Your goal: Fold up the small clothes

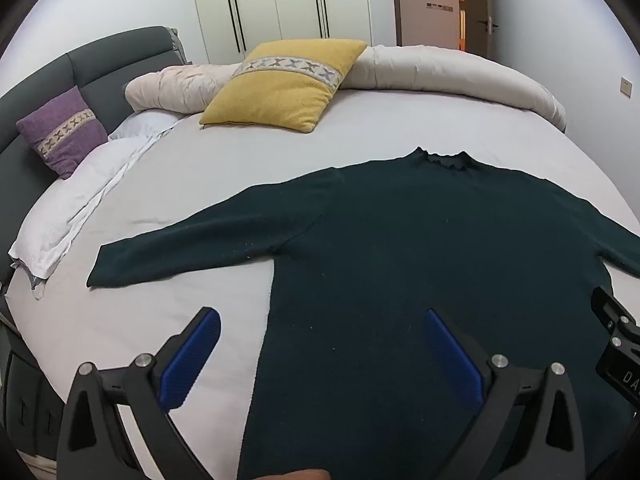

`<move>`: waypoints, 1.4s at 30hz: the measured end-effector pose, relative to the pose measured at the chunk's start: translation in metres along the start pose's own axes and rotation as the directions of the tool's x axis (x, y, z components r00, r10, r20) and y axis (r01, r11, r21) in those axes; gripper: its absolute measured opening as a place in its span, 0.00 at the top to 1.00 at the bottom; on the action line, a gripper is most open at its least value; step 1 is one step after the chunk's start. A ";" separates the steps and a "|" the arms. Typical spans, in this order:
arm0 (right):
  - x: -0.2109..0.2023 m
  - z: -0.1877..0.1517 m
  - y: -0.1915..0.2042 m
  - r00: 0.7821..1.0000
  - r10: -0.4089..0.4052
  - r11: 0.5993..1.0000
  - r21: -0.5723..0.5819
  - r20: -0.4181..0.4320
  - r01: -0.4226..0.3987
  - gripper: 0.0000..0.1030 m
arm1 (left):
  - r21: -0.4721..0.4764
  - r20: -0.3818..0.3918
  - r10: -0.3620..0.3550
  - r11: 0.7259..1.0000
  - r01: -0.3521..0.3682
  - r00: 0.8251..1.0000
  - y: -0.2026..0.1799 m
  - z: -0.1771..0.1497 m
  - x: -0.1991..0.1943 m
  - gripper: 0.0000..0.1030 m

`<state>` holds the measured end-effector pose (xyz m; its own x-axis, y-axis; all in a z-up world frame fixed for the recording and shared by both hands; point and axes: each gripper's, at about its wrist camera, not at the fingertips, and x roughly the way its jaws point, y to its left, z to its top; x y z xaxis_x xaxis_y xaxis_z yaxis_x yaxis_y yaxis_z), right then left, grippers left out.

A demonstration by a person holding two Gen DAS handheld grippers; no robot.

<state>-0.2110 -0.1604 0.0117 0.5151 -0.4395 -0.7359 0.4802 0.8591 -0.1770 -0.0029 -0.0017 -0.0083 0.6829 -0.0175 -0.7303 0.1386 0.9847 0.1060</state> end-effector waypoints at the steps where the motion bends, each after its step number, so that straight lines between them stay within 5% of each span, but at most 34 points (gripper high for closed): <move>1: 0.000 0.000 0.000 1.000 -0.001 1.000 -0.001 0.000 0.001 0.00 | -0.001 0.000 -0.001 1.000 0.001 1.000 0.001 -0.001 0.000 0.00; 42: -0.003 -0.014 0.003 1.000 0.002 1.000 -0.010 0.000 -0.002 0.00 | -0.008 -0.012 -0.011 1.000 0.011 1.000 -0.002 -0.001 0.004 0.00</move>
<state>-0.2208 -0.1525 0.0043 0.5158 -0.4379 -0.7363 0.4725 0.8624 -0.1819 -0.0014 -0.0036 -0.0124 0.6730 -0.0263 -0.7392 0.1406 0.9857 0.0930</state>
